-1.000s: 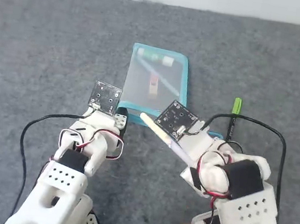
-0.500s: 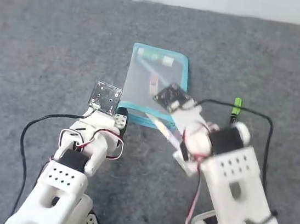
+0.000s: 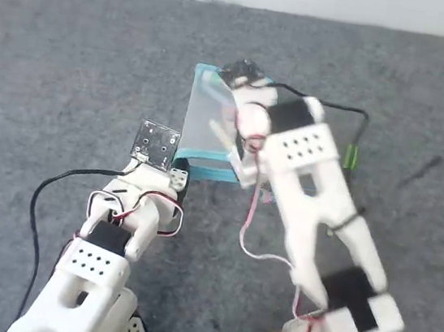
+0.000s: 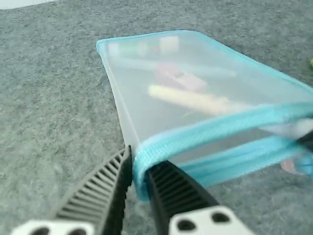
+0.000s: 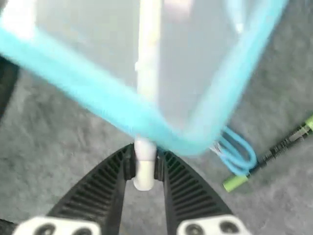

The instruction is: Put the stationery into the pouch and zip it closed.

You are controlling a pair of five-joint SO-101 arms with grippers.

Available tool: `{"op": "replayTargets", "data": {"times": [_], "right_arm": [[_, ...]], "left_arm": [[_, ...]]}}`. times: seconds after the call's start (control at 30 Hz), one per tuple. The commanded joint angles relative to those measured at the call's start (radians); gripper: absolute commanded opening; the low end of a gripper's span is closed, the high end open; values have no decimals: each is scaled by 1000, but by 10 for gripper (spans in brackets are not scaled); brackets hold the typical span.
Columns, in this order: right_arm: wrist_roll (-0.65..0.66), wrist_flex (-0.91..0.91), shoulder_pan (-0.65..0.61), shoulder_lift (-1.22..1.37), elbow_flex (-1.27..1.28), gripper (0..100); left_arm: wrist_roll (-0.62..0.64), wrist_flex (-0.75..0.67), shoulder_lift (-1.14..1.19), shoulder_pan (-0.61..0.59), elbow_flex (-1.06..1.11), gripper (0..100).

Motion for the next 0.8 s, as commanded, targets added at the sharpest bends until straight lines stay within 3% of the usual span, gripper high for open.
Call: {"op": "replayTargets", "data": {"times": [0.0, 0.17, 0.37, 0.57, 0.77], "right_arm": [[-21, 22, -91, 48, -157, 56], [-14, 67, -128, 113, -301, 210], [23, 165, -71, 97, -442, 213], [57, 191, 85, -56, -427, 212], [57, 159, 323, -148, -95, 212]], "left_arm": [[6, -34, -2, 0, -61, 13], [6, -34, -2, 2, -61, 13], [6, -34, -2, 0, -61, 13], [11, -34, -8, -11, -61, 13], [106, -28, -3, -144, -97, 13]]}}
